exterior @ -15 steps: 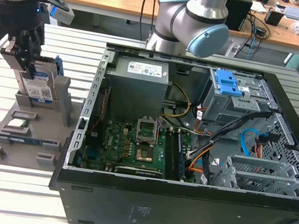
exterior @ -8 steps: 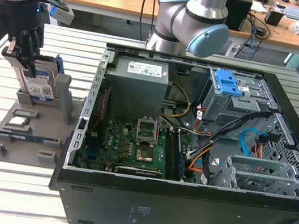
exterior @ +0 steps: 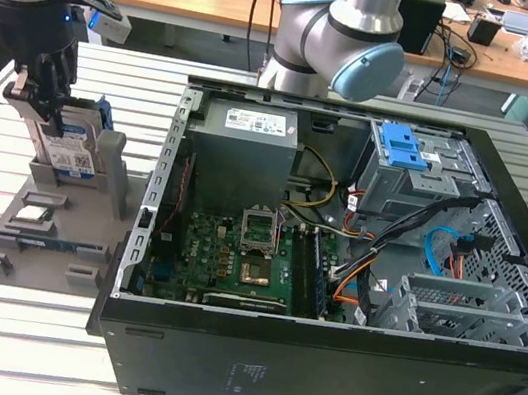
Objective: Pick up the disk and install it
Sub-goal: 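Pick up the disk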
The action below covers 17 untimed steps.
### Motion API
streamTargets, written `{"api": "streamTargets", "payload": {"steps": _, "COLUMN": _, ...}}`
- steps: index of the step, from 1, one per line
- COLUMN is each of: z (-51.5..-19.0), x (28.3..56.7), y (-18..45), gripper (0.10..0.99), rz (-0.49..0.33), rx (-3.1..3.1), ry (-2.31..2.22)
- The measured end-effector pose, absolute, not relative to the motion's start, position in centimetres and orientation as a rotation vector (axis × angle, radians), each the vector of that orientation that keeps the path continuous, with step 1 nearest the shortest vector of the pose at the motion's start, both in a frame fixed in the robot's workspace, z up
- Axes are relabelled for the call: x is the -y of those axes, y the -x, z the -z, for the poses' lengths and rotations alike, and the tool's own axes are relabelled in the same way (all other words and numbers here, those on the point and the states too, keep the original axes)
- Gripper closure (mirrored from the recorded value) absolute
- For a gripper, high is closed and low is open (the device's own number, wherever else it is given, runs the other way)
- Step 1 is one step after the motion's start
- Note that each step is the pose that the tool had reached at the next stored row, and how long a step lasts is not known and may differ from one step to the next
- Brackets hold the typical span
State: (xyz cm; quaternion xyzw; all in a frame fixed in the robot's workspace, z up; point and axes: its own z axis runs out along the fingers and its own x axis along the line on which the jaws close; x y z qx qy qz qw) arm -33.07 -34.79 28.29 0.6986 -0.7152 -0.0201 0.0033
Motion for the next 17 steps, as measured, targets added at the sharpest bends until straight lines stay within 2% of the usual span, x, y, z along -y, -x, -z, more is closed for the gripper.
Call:
{"api": "streamTargets", "payload": {"steps": 8, "z": -28.3, "x": 34.8, "y": 33.1, "gripper": 0.725, "rz": 0.062, "rx": 2.242, "ry": -2.19}}
{"api": "streamTargets", "payload": {"steps": 17, "z": -29.8, "x": 34.8, "y": 33.1, "gripper": 0.725, "rz": 0.062, "rx": 2.242, "ry": -2.19}}
